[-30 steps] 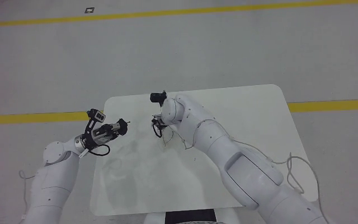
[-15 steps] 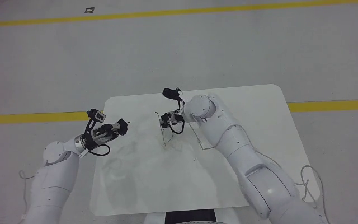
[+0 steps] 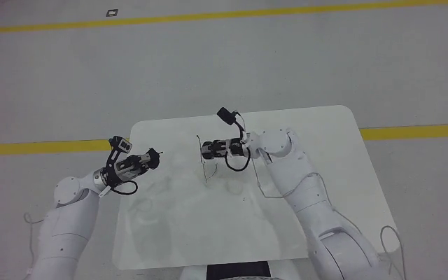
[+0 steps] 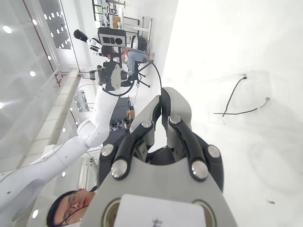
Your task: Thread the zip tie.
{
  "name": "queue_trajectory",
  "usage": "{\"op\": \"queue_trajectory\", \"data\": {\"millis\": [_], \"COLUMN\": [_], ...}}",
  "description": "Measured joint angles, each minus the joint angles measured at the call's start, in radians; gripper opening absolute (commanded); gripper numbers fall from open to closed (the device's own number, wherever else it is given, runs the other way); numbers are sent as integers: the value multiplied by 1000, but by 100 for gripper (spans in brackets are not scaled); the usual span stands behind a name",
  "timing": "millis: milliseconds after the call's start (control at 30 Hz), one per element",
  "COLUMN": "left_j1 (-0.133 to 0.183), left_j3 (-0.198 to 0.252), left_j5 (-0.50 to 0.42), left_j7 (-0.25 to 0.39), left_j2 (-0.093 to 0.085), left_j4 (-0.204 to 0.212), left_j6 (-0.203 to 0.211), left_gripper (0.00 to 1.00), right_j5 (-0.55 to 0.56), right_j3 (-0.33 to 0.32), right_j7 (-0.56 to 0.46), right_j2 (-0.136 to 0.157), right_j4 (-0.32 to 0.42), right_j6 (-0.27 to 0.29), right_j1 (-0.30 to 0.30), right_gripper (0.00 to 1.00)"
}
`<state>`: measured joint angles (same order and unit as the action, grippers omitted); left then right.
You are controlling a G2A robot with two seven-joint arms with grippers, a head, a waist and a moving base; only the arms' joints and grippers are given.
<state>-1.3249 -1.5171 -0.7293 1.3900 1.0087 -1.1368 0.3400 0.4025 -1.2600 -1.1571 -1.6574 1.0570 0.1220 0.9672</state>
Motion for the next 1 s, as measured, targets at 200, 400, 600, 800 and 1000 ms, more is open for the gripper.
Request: {"op": "queue_trajectory", "data": {"millis": [200,400,600,800,1000], "left_j1": [0,-18,-5,27,35], "left_j3": [0,26,80,147,161], "left_j5": [0,-15,-25,-20,-11], "left_j7": [0,-60,-119,-173,-189], "left_j2": [0,6,19,41,45], "left_j4": [0,-16,3,29,37], "left_j6": [0,-13,0,0,0], "left_gripper": [0,0,0,0,0], "right_j5": [0,-23,-38,-35,-25], "right_j3": [0,14,29,56,61], "right_j7": [0,101,241,362,377], "right_j2": [0,5,13,20,21], "right_j4": [0,57,145,208,215], "right_j6": [0,0,48,89,91], "right_j1": [0,47,127,184,186], "right_gripper": [0,0,0,0,0]}}
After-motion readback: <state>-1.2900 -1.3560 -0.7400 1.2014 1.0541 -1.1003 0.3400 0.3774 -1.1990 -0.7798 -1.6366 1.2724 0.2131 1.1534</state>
